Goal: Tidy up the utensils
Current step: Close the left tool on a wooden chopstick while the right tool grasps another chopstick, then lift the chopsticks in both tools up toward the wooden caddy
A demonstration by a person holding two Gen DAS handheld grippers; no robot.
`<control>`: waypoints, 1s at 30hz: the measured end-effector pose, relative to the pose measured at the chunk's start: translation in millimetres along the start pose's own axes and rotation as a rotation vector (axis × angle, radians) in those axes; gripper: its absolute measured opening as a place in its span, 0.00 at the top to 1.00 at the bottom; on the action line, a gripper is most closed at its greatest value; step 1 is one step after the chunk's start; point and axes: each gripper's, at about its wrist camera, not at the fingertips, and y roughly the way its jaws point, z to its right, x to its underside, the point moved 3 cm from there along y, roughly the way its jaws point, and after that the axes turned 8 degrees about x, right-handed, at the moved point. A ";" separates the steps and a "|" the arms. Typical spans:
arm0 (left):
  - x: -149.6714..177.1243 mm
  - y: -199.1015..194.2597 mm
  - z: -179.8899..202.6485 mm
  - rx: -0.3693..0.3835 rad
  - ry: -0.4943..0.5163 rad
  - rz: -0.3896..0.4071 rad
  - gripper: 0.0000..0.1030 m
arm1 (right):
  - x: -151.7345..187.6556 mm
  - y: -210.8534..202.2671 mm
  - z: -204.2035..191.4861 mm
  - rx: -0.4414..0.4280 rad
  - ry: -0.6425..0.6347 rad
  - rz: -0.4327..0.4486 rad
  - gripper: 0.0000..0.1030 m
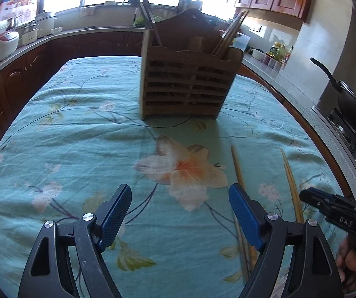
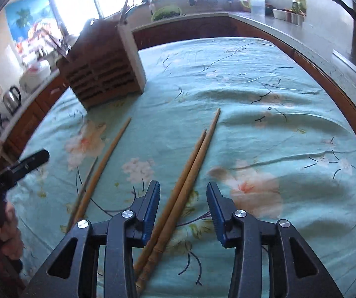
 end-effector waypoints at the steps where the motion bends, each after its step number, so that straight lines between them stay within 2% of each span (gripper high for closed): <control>1: -4.2 6.1 4.1 0.004 0.017 -0.012 0.23 | -6.0 0.9 4.2 0.004 0.021 0.015 0.60; 6: -25.7 35.8 26.1 0.020 0.101 -0.061 0.24 | -37.2 25.6 12.8 0.030 0.087 0.021 0.69; 9: -34.6 56.2 35.6 0.017 0.134 -0.096 0.33 | -51.1 42.8 16.7 0.054 0.098 0.004 0.75; 11: -39.5 71.3 40.1 0.021 0.147 -0.123 0.43 | -56.4 55.2 16.2 0.070 0.089 -0.017 0.78; 15: -43.6 100.9 50.7 0.015 0.184 -0.186 0.49 | -58.9 68.4 10.3 0.098 0.039 -0.019 0.81; 17: -39.2 118.9 56.1 0.015 0.205 -0.246 0.65 | -58.4 69.9 4.6 0.100 0.008 -0.015 0.80; 19: -36.2 124.4 65.5 -0.027 0.279 -0.221 0.66 | -57.1 70.8 -2.3 0.123 -0.046 -0.008 0.80; 20: -35.4 128.1 68.9 -0.026 0.296 -0.220 0.72 | -57.3 71.7 -4.2 0.128 -0.061 -0.007 0.80; 22: -37.1 134.3 69.3 -0.006 0.287 -0.218 0.78 | -57.7 73.0 -6.9 0.132 -0.081 -0.007 0.82; 24: -39.7 139.9 66.9 0.002 0.281 -0.215 0.89 | -59.0 73.8 -7.0 0.123 -0.078 -0.007 0.90; 25: -40.9 142.4 65.1 0.008 0.275 -0.215 0.93 | -59.6 74.1 -6.1 0.117 -0.072 -0.007 0.90; 30: -44.7 143.7 55.9 0.062 0.221 -0.208 0.95 | -61.4 71.5 0.9 0.060 0.001 -0.012 0.94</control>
